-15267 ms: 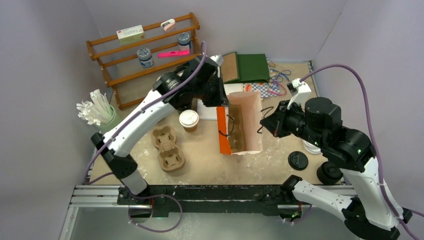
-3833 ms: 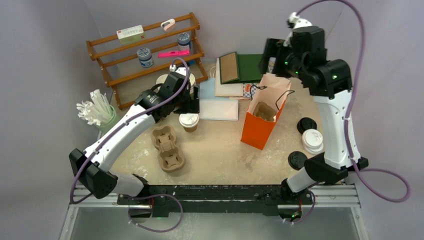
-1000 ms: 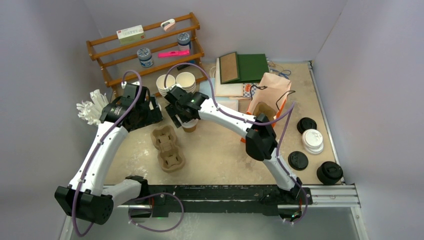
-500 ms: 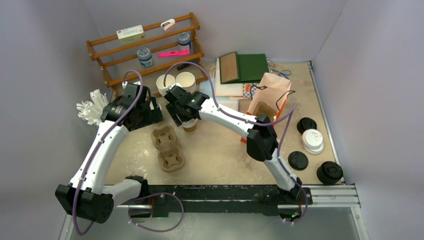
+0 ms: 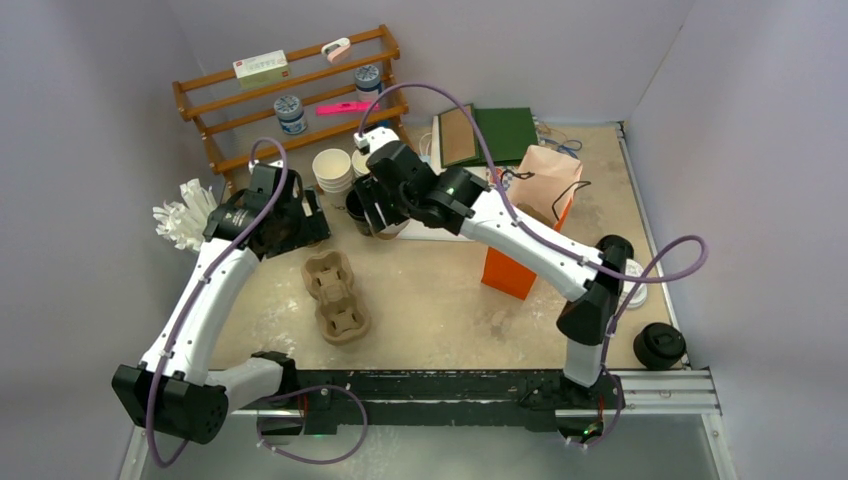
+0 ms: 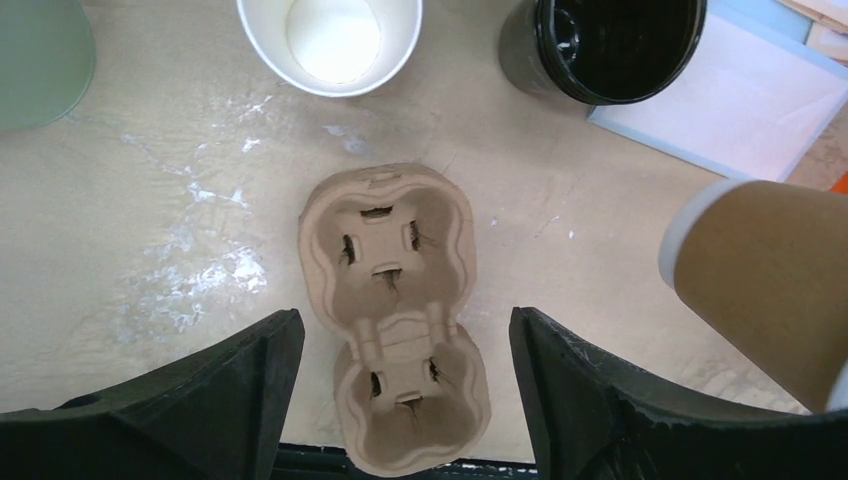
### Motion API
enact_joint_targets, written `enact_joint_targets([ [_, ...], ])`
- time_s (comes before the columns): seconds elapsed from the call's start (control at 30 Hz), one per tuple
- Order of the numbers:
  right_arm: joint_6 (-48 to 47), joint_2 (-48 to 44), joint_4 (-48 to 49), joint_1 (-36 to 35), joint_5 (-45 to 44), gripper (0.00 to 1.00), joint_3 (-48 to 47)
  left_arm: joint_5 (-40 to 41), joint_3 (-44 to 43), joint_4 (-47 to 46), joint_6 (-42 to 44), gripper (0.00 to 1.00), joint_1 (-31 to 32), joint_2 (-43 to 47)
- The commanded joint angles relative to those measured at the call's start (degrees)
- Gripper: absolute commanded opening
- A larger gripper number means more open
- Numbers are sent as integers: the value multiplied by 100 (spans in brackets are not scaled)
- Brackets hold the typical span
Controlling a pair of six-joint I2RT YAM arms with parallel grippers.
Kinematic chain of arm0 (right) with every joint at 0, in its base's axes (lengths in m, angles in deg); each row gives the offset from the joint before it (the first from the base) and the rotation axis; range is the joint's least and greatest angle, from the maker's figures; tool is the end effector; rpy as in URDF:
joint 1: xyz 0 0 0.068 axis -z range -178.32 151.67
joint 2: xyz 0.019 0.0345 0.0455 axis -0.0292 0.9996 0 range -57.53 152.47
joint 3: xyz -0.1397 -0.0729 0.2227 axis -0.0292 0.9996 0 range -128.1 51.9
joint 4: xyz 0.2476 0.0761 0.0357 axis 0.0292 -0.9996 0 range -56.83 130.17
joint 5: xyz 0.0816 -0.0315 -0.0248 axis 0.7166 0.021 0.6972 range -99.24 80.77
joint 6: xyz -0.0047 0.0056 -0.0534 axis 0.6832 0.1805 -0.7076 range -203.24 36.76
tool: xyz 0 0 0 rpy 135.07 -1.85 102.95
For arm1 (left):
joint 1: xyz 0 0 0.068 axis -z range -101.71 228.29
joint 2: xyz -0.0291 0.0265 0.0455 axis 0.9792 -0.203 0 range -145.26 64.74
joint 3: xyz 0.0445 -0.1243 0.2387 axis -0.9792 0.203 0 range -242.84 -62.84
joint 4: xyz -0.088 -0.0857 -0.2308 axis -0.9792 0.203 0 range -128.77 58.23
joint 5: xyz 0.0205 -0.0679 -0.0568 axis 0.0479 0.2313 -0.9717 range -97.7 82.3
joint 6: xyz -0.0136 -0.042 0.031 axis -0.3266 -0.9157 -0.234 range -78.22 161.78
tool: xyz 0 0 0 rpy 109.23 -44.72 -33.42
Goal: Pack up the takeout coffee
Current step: Pick up the coffee cup from the center of the board.
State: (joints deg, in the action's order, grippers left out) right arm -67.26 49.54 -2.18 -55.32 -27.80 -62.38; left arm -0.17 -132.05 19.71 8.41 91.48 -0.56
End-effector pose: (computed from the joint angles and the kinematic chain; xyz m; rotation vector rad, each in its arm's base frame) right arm 0.2388 0.3471 0.3942 -0.5863 2.0924 0.3838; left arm 0.2088 -0.0442 0.3409 -0.4931 2.4703 -0.1658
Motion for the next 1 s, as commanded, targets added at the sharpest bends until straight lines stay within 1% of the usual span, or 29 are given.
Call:
enact_joint_targets([
  [0.0, -31, -345, -453, -4, -181, 68, 17, -384, 44, -370, 36, 78, -36, -50],
  [0.17, -43, -971, -653, -4, -479, 68, -13, -1057, 175, -940, -102, 75, -19, -92],
  [0.27, -78, -1475, -552, -5, -732, 69, 96, -1311, 243, -1364, -282, 74, 156, -147],
  [0.43, -227, -2180, -415, -1, -1476, 68, 165, -1079, -36, -1927, -459, 74, 1145, -473],
  [0.73, -114, -3063, -735, -3, -3138, 60, 241, -1262, -488, -3268, -381, 74, 2178, -1126],
  [0.97, -147, -3493, -991, 11, -4406, 56, 294, -1425, -1418, -4179, -117, 74, 2946, -2114],
])
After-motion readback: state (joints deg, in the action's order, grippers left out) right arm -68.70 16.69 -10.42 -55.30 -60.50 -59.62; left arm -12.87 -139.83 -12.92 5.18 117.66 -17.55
